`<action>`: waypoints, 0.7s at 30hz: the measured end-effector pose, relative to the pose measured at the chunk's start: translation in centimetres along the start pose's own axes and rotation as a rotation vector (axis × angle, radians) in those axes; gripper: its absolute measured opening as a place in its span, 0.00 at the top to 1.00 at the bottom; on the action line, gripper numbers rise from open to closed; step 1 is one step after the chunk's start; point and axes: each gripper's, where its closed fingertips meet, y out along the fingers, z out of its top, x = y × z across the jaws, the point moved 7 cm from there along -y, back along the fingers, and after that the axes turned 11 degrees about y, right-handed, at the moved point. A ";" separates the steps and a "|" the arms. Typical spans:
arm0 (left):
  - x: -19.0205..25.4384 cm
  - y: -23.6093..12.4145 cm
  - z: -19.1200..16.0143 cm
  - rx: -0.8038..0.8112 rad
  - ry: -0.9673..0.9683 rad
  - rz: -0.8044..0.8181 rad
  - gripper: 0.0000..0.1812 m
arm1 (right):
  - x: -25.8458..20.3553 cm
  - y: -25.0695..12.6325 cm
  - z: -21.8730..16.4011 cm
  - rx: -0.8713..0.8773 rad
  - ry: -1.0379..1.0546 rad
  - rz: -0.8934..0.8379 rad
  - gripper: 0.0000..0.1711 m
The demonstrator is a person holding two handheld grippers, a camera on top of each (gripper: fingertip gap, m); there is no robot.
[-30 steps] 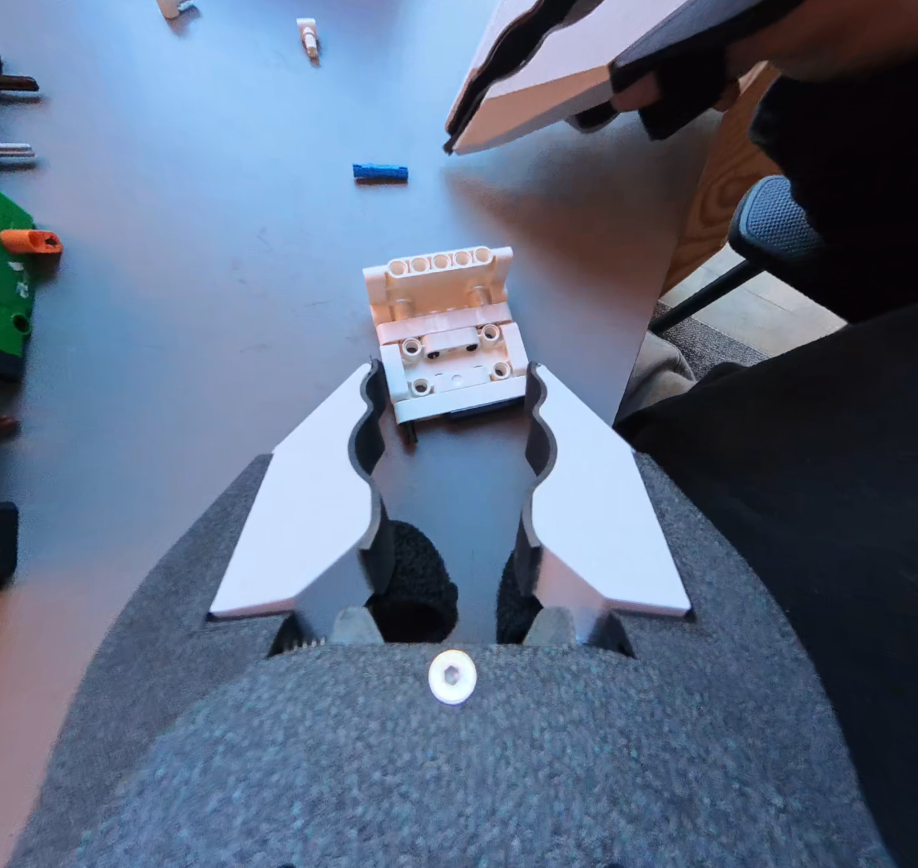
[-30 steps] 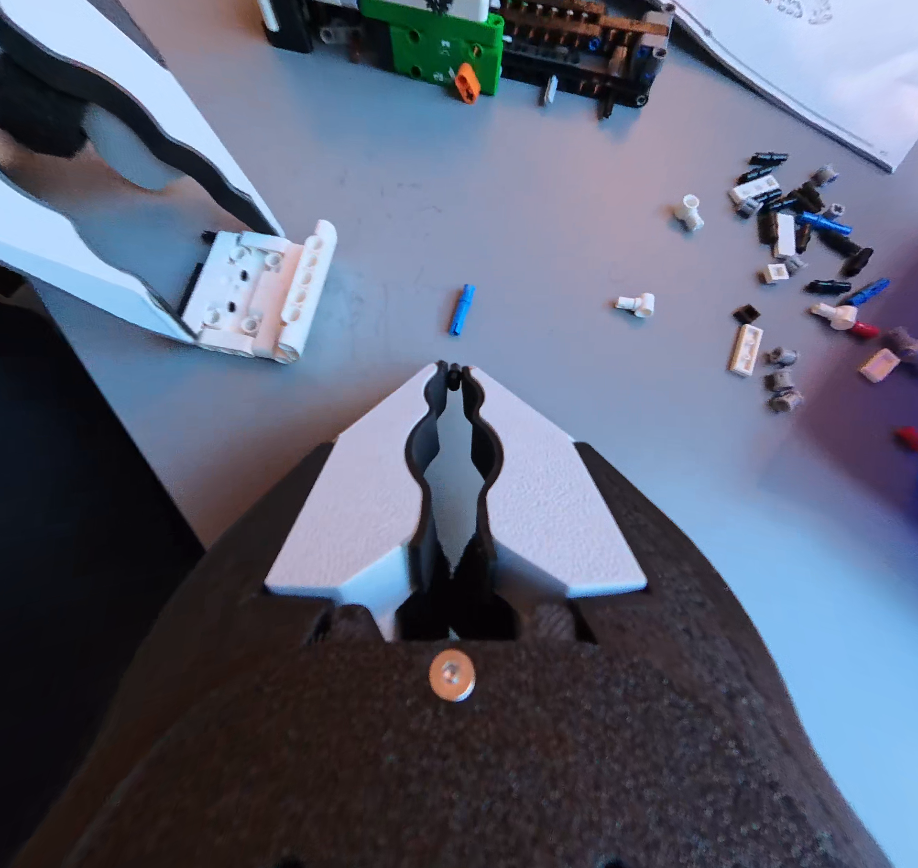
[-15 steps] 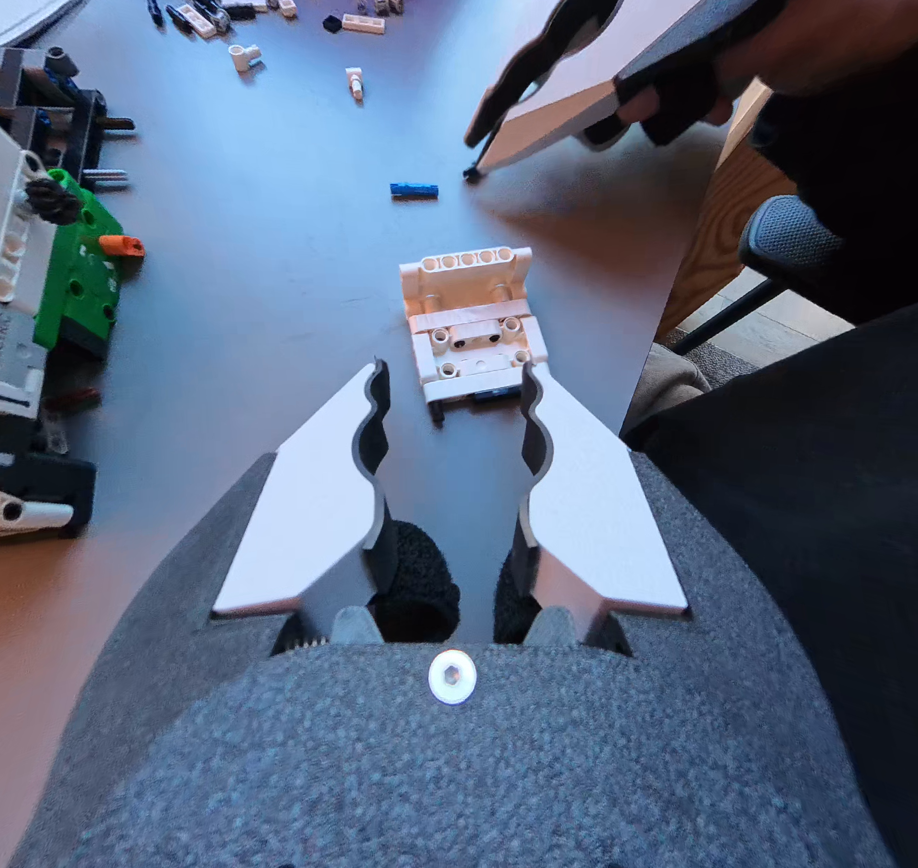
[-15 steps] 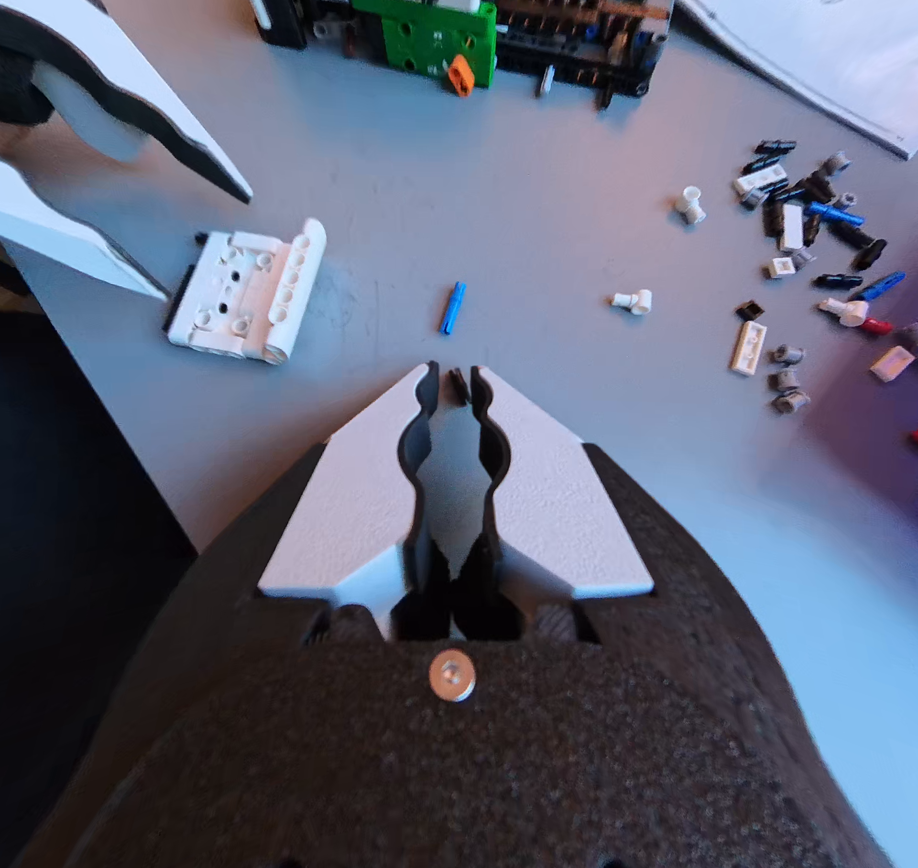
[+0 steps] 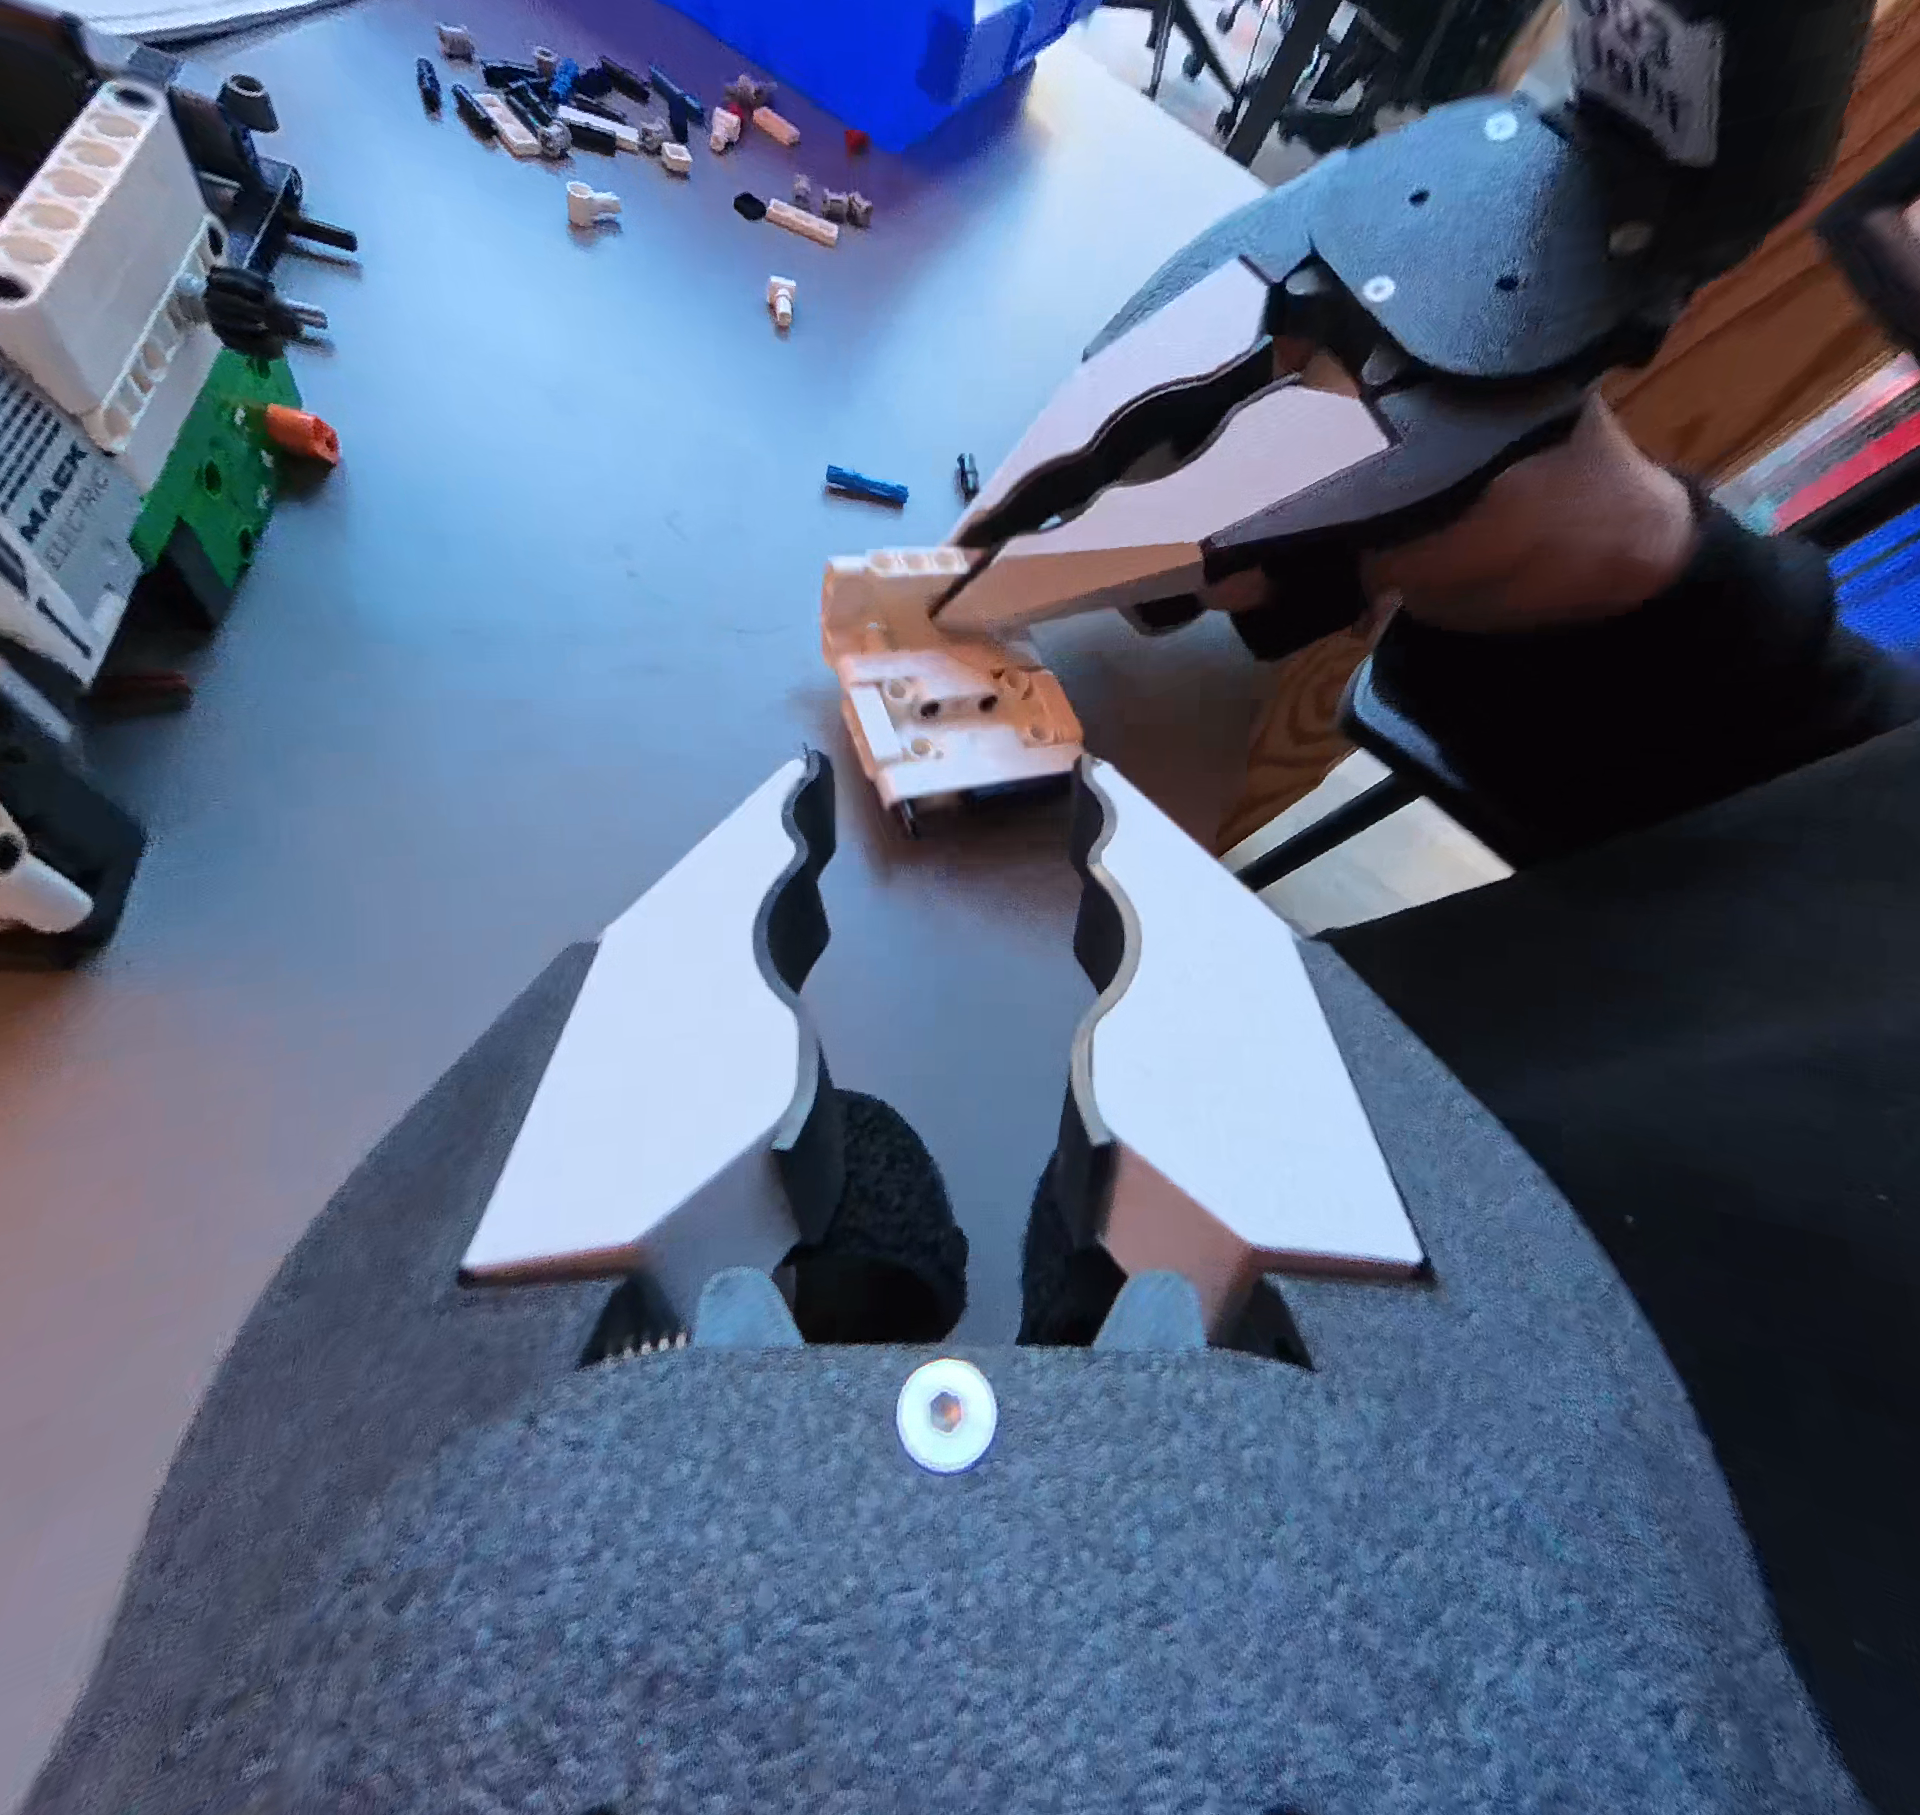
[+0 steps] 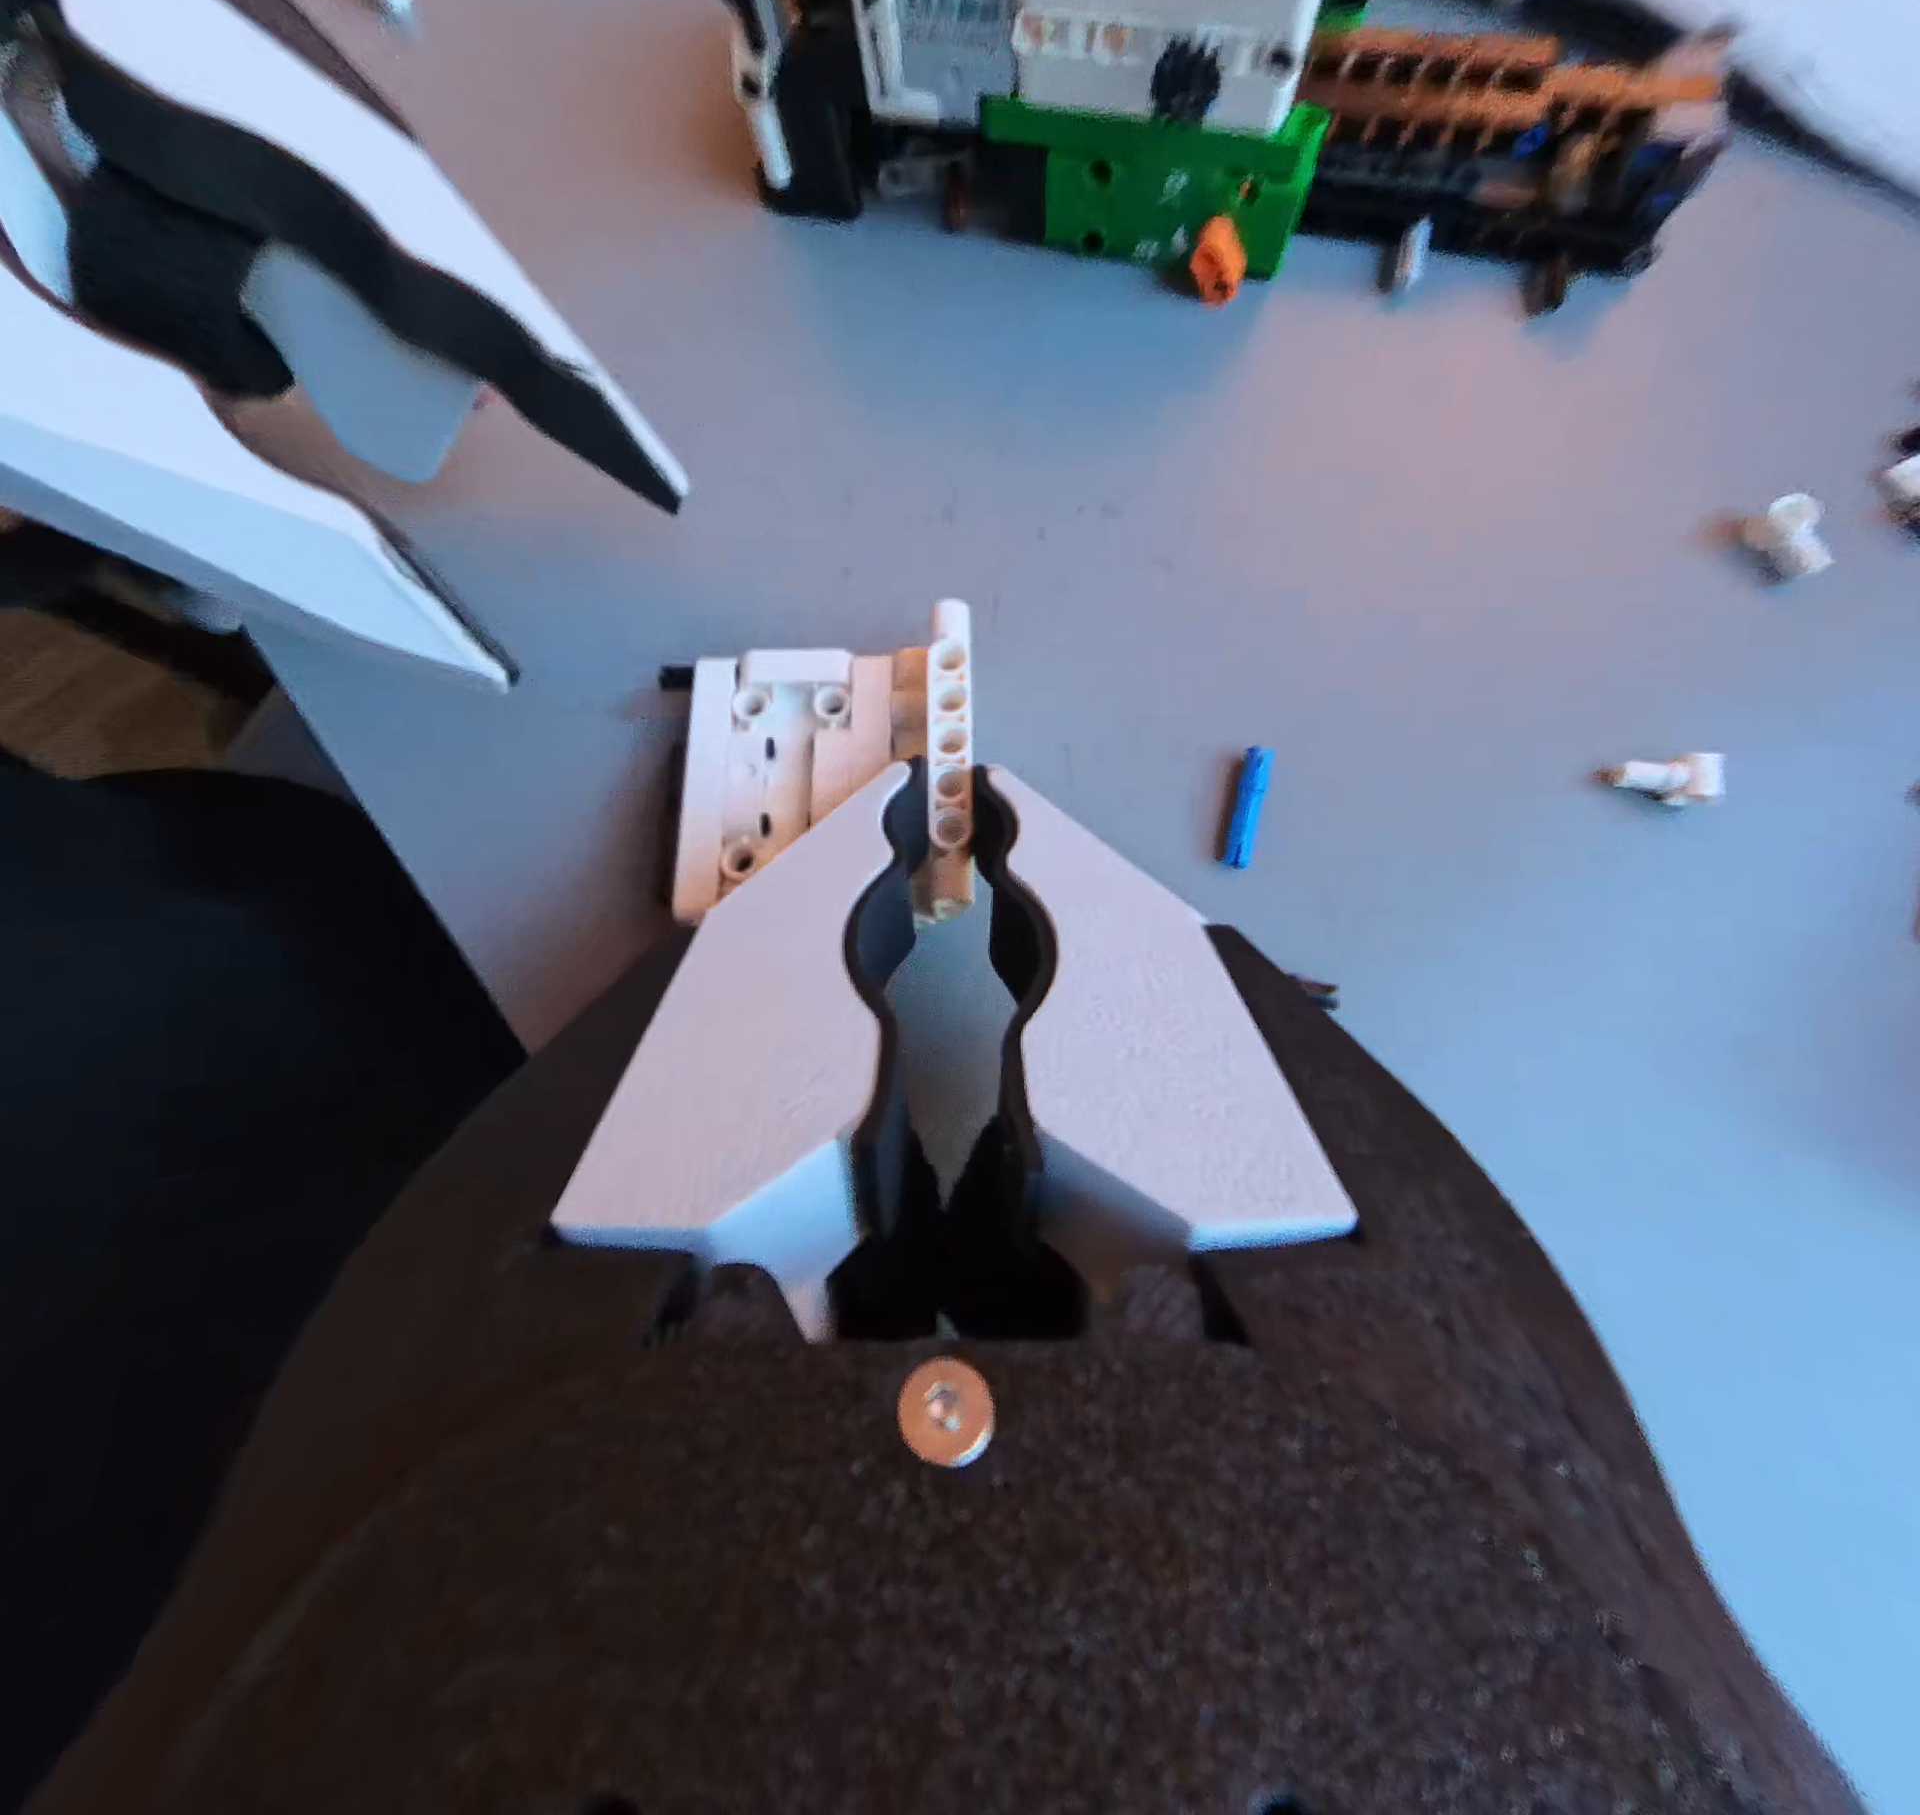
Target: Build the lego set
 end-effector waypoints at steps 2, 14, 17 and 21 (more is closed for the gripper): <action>-0.2 -0.2 0.0 0.045 -0.065 -0.004 0.75 | -0.2 -0.6 1.0 0.125 0.014 0.001 0.96; -0.5 -1.8 1.8 0.398 -0.372 -0.206 0.93 | -4.6 -2.3 2.9 0.556 -0.028 -0.087 0.96; -0.7 -2.0 1.4 0.385 -0.372 -0.173 0.97 | -5.0 -2.3 2.7 0.535 0.014 0.002 0.95; -2.0 -3.7 1.5 0.297 -0.178 -0.029 0.97 | -1.8 -4.1 1.9 0.382 0.096 0.043 0.88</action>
